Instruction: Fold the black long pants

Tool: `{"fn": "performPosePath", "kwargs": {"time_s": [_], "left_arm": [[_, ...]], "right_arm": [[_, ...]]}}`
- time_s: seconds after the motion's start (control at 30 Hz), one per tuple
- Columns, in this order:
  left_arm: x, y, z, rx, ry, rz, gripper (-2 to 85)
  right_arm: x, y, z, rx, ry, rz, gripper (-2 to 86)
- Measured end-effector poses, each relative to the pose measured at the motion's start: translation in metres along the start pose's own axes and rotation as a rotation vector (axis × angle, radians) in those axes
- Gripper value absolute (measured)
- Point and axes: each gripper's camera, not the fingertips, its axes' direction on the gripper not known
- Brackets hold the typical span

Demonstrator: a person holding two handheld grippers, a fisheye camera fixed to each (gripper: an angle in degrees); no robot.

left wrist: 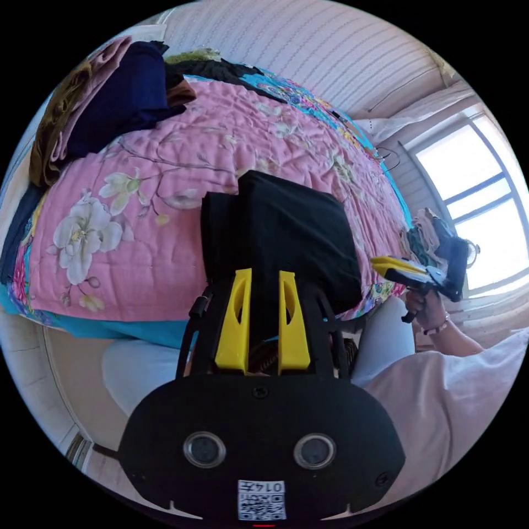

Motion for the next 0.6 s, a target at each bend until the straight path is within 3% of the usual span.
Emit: {"fn": "performPosePath", "kwargs": {"time_s": [0.2, 0.37, 0.6], "left_arm": [[0.011, 0.024, -0.041, 0.103, 0.009, 0.034, -0.6], [0.007, 0.037, -0.022, -0.006, -0.19, 0.052, 1.0], [-0.003, 0.042, -0.044, 0.131, -0.045, -0.068, 7.8]], "right_arm": [[0.001, -0.017, 0.0, -0.019, -0.012, 0.044, 10.6], [-0.001, -0.02, 0.01, -0.075, -0.043, 0.071, 11.0], [0.002, -0.012, -0.005, -0.025, -0.146, 0.143, 11.6]]}}
